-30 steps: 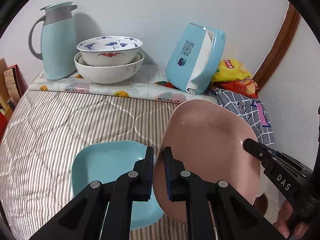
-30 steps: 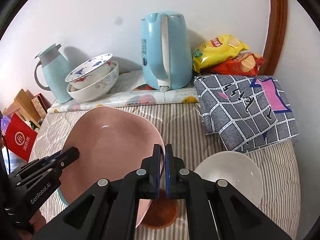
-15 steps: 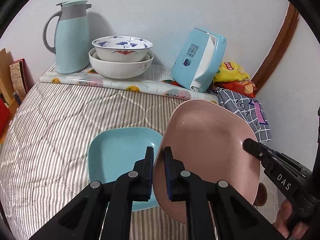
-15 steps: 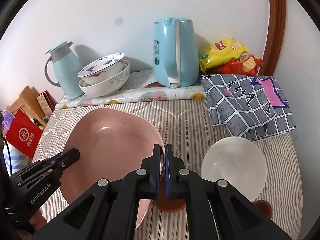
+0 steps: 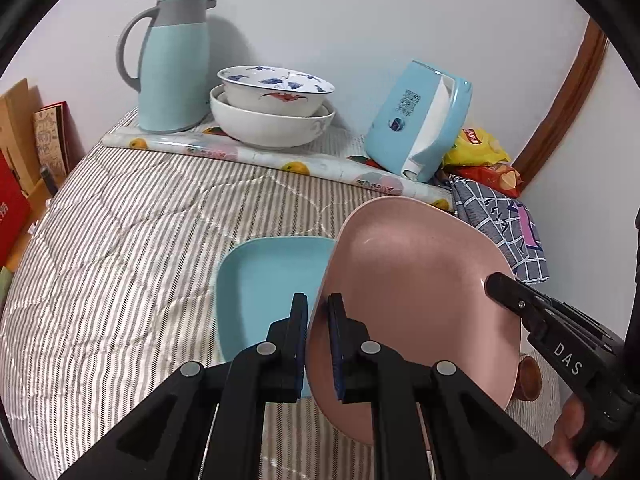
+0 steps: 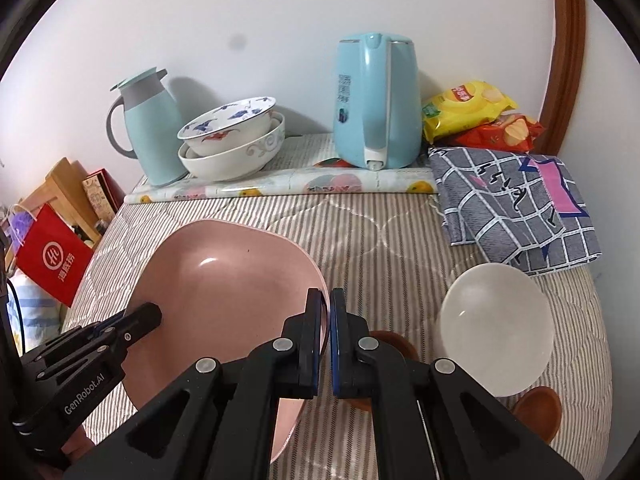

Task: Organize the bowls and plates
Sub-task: 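Lift the pink plate with the left tool and carry it over the light-blue plate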

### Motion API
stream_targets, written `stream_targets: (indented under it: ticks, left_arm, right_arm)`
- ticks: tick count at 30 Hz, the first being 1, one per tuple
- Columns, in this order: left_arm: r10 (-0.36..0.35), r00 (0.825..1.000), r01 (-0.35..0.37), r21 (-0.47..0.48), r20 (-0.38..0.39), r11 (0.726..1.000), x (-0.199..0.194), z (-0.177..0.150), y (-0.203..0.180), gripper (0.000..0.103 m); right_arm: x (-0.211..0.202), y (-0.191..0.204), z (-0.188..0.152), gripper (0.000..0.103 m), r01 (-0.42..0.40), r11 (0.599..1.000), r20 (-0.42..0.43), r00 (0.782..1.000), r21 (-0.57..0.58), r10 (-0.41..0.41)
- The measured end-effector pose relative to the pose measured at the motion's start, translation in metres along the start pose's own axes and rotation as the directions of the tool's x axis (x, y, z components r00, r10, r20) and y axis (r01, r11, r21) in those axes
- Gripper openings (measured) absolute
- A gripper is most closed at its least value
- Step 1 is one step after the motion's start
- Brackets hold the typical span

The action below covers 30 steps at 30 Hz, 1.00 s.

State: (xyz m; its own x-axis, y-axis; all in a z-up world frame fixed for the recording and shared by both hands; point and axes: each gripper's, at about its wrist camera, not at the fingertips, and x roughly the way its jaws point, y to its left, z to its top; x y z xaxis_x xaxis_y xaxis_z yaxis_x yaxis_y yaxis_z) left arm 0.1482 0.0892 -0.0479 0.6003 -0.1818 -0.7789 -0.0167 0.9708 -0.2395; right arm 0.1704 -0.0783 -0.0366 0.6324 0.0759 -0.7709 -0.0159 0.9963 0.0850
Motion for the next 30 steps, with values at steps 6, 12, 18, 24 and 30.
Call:
stream_targets:
  ticks: [6, 12, 18, 24, 30]
  left_arm:
    - [0.008, 1.000, -0.008, -0.017, 0.001, 1.000, -0.002, -0.002, 0.010, 0.011]
    - [0.012, 1.000, -0.012, -0.039, -0.001, 0.999, -0.002, -0.002, 0.020, 0.011]
    - [0.023, 1.000, -0.023, -0.044, -0.006, 0.999, 0.000, -0.003, 0.025, 0.011]
    - [0.026, 1.000, -0.026, -0.060, -0.013, 0.998, 0.004, -0.003, 0.032, 0.011]
    - [0.032, 0.999, -0.034, -0.084, -0.027, 0.996, 0.011, -0.003, 0.041, 0.010]
  right_arm:
    - [0.003, 0.010, 0.000, 0.004, -0.009, 1.000, -0.005, 1.000, -0.011, 0.009]
    - [0.008, 0.020, 0.001, 0.004, -0.021, 0.999, -0.010, 1.000, -0.028, 0.021]
    - [0.014, 0.023, -0.001, 0.004, -0.033, 0.999, -0.020, 0.999, -0.025, 0.032]
    - [0.020, 0.026, 0.000, 0.004, -0.044, 0.998, -0.031, 0.999, -0.034, 0.043]
    - [0.031, 0.032, 0.002, 0.004, -0.057, 0.997, -0.044, 0.998, -0.054, 0.055]
